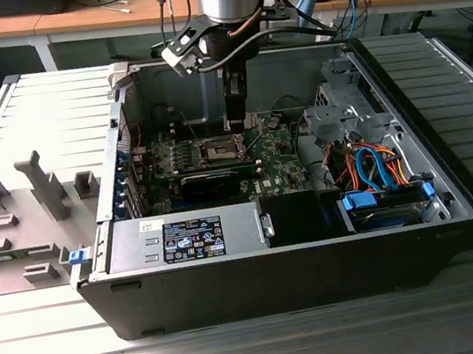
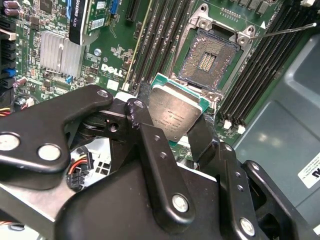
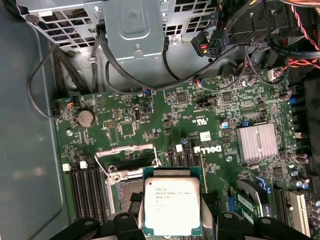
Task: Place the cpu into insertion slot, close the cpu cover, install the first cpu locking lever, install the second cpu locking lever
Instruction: 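Place the cpu into insertion slot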
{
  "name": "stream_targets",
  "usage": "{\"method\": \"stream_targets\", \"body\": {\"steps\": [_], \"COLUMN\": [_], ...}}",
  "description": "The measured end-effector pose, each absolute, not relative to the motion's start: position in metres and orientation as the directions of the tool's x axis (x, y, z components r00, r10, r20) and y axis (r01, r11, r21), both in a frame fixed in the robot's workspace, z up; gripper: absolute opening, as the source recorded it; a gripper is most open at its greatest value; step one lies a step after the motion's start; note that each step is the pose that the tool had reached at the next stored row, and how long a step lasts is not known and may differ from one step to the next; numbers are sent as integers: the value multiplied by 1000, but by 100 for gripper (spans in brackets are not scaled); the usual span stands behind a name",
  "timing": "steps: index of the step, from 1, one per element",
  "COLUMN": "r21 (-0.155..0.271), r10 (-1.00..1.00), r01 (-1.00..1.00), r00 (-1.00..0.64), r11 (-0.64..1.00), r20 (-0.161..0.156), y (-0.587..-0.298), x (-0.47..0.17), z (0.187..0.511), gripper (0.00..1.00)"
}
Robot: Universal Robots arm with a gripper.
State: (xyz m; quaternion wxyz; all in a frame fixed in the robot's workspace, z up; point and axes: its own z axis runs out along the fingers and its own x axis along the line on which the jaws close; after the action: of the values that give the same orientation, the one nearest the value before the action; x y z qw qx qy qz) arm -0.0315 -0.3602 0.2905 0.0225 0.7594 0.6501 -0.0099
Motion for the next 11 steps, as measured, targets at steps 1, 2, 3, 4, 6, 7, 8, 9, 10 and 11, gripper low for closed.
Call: {"method": "stream_targets", "body": {"steps": [1, 2, 3, 4, 6, 7, 8, 9, 10, 11], "r21": [21, 21, 21, 21, 21, 21, 21, 21, 21, 21], "r10": [987, 987, 987, 986, 986, 985, 985, 985, 985, 985], "r01": [988, 988, 987, 987, 987, 986, 986, 986, 986, 985], "r00": [156, 157, 158, 159, 162, 165, 166, 167, 168, 169], "r11": [-155, -156, -157, -159, -162, -164, -165, -166, -167, -168], "r20": [-44, -44, -44, -44, -44, -44, -44, -44, -44, -44], "y": [-360, -360, -360, -360, -360, -360, -360, -360, -360, -360], "x": [-31, -31, -31, -31, -31, -31, -31, -31, -31, -31], "z": [290, 290, 290, 290, 290, 290, 290, 290, 290, 290], "gripper": [55, 55, 55, 55, 55, 55, 55, 55, 55, 55]}}
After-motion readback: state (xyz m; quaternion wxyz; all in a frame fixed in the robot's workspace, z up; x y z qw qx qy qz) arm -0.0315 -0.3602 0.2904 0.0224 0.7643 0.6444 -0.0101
